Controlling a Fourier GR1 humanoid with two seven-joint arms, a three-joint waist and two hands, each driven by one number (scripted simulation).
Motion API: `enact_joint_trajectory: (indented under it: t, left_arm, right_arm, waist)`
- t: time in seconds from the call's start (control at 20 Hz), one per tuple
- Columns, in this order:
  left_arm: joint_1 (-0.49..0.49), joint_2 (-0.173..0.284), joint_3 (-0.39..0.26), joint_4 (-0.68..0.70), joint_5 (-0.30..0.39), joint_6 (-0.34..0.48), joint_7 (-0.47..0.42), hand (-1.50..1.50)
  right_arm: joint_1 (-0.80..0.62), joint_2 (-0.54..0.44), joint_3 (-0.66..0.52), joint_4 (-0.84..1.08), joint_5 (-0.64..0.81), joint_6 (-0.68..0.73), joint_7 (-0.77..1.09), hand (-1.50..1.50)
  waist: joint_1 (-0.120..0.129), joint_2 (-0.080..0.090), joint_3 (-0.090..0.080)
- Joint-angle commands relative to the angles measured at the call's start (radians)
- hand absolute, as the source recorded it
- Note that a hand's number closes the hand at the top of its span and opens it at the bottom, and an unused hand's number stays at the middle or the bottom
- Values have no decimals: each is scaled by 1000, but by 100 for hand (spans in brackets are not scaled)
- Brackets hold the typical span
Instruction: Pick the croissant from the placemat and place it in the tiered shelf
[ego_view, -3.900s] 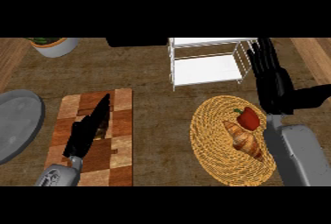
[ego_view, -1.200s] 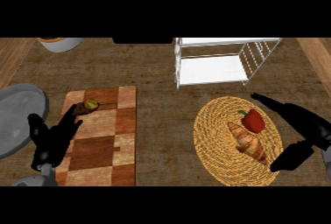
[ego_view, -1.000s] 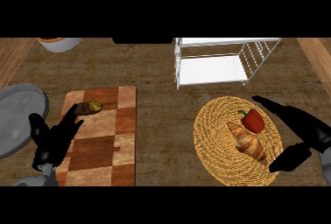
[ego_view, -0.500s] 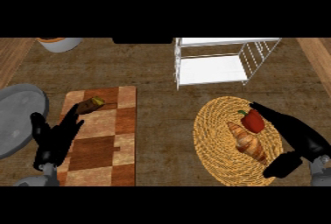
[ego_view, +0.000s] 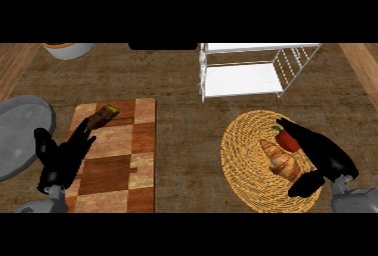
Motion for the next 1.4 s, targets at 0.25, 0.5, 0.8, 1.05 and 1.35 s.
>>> enact_joint_trajectory:
  t: [0.25,0.5,0.8,1.05,1.35]
  left_arm:
    - [6,-1,25,48,-8,-41,-19,0]
    - [-63,-35,11,66,-47,13,31,0]
    - [-24,-16,35,-6,-12,-24,50,0]
    - [-16,-36,10,24,-52,-8,20,0]
    - [8,-17,26,12,-30,-45,15,0]
  right_arm:
    - [-98,91,-39,241,120,-115,-144,-150]
    - [-108,123,-55,322,144,-136,-222,-150]
    - [-95,131,16,398,218,-148,-307,150]
    - [-62,114,74,324,231,-71,-347,150]
    - [-86,210,91,301,234,-77,-305,150]
  waist:
    - [2,4,-4]
    - [0,4,-4]
    - [5,5,-4]
    - [-2,3,-4]
    - [2,3,-4]
